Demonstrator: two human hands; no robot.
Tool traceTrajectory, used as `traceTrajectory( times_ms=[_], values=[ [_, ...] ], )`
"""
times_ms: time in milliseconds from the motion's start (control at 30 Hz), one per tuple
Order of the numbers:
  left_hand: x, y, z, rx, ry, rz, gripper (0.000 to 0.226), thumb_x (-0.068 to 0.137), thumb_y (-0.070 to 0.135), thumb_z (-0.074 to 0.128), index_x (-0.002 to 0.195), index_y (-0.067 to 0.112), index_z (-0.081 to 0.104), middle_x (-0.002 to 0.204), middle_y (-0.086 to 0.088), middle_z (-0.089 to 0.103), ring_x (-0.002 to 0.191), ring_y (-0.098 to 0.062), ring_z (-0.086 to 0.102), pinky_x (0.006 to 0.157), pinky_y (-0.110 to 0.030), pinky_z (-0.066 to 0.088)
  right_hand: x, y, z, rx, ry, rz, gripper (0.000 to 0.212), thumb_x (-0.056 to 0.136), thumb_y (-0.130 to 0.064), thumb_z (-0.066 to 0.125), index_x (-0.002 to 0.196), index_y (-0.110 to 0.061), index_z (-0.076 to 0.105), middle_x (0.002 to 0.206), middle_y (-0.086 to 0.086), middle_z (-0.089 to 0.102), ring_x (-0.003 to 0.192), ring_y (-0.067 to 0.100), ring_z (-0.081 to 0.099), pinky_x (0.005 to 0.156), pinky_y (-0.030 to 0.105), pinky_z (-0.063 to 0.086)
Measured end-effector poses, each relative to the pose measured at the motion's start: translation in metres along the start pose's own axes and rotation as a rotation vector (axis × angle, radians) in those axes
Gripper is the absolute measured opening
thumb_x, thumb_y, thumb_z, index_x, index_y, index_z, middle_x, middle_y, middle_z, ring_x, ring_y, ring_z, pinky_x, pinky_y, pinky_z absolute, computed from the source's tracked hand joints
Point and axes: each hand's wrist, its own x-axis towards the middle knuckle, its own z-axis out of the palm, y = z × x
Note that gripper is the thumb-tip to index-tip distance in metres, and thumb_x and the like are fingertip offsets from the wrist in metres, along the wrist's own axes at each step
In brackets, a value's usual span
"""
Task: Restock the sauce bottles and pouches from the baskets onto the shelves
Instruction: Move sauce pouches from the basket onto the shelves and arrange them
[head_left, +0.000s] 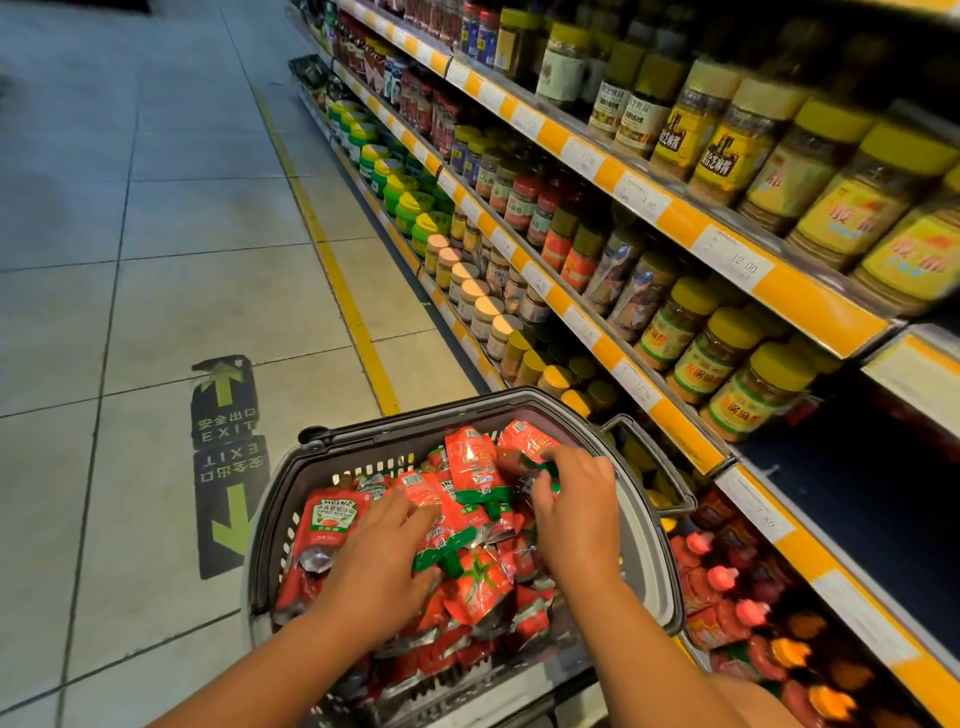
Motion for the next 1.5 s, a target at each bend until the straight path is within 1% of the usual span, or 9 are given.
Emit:
traceTrajectory(
  times_ms=[233,433,533,667,833,1067,1200,1333,1500],
  values=[
    [0.003,0.005,0.006,0.057,0.009,-0.035,0.066,0.081,0.060,0.065,0.139,0.039,0.041,0.109,0.016,0.031,0.101,-0.009,0.038,0.095,-0.032,0.048,0.000,-0.003,-0.004,0.106,-0.002,0.009,0.023,0.102,-0.022,0.059,0.125,-0.019,0.061,0.113,-0.004,0.064,0.108,0.018,0.047,0.083,0.038,0.048],
    [0.012,0.012,0.009,0.114,0.012,-0.090,0.065,0.080,0.072,0.056,0.135,0.043,0.038,0.139,0.010,0.036,0.127,-0.018,0.040,0.111,-0.043,0.041,0.000,0.004,0.003,0.353,-0.120,0.389,0.063,0.093,-0.016,0.074,0.139,-0.036,0.037,0.097,-0.008,0.064,0.076,0.008,0.063,0.052,0.022,0.043],
    [0.018,0.012,0.008,0.099,0.036,-0.098,0.062,0.085,0.074,0.047,0.137,0.042,0.042,0.138,0.014,0.042,0.125,-0.014,0.041,0.110,-0.040,0.040,0.003,0.013,0.005,0.469,-0.119,0.508,0.078,0.084,-0.002,0.078,0.142,-0.032,0.035,0.096,-0.017,0.058,0.077,0.000,0.061,0.050,0.013,0.041],
    [0.029,0.009,-0.004,0.001,0.100,-0.099,0.055,0.094,0.067,0.049,0.137,0.034,0.056,0.133,0.014,0.058,0.120,-0.013,0.052,0.100,-0.036,0.048,0.006,0.021,0.010,0.501,-0.154,0.555,0.067,0.078,0.002,0.079,0.125,-0.027,0.041,0.097,-0.015,0.060,0.084,0.009,0.065,0.057,0.018,0.045],
    [0.045,-0.006,-0.029,-0.116,0.231,-0.204,0.035,0.100,0.056,0.045,0.113,0.030,0.065,0.091,0.006,0.074,0.085,-0.021,0.071,0.067,-0.037,0.053,0.007,0.024,0.016,0.490,-0.201,0.556,0.043,0.079,-0.001,0.083,0.114,-0.017,0.064,0.099,-0.004,0.071,0.093,0.020,0.070,0.079,0.035,0.060],
    [0.054,-0.017,-0.031,-0.077,0.176,-0.250,0.032,0.095,0.042,0.066,0.122,0.026,0.059,0.104,0.003,0.073,0.094,-0.024,0.070,0.070,-0.037,0.054,0.007,0.032,0.021,0.591,-0.178,0.624,0.028,0.079,-0.010,0.087,0.099,-0.020,0.071,0.092,-0.003,0.075,0.086,0.020,0.071,0.080,0.039,0.058],
    [0.052,-0.017,-0.026,-0.162,0.201,-0.274,0.030,0.090,0.031,0.076,0.116,0.028,0.061,0.105,0.008,0.071,0.093,-0.017,0.068,0.071,-0.030,0.048,0.007,0.030,0.019,0.580,-0.081,0.670,0.023,0.081,-0.007,0.084,0.080,-0.024,0.069,0.079,-0.007,0.073,0.077,0.018,0.070,0.066,0.031,0.052],
    [0.050,-0.018,-0.032,-0.304,0.259,-0.345,0.042,0.091,0.022,0.075,0.131,0.021,0.065,0.115,0.000,0.073,0.094,-0.016,0.069,0.080,-0.034,0.055,0.006,0.028,0.006,0.661,0.038,0.696,0.021,0.083,-0.006,0.082,0.087,-0.020,0.066,0.083,-0.005,0.074,0.079,0.018,0.072,0.069,0.034,0.057],
    [0.054,-0.005,-0.063,-0.548,0.363,-0.406,0.055,0.089,0.024,0.080,0.140,0.015,0.061,0.124,-0.002,0.069,0.098,-0.014,0.063,0.083,-0.033,0.052,0.004,0.024,-0.022,0.853,0.141,0.714,0.038,0.086,-0.003,0.078,0.120,-0.012,0.064,0.110,0.007,0.075,0.099,0.027,0.073,0.085,0.045,0.061]
  ],
)
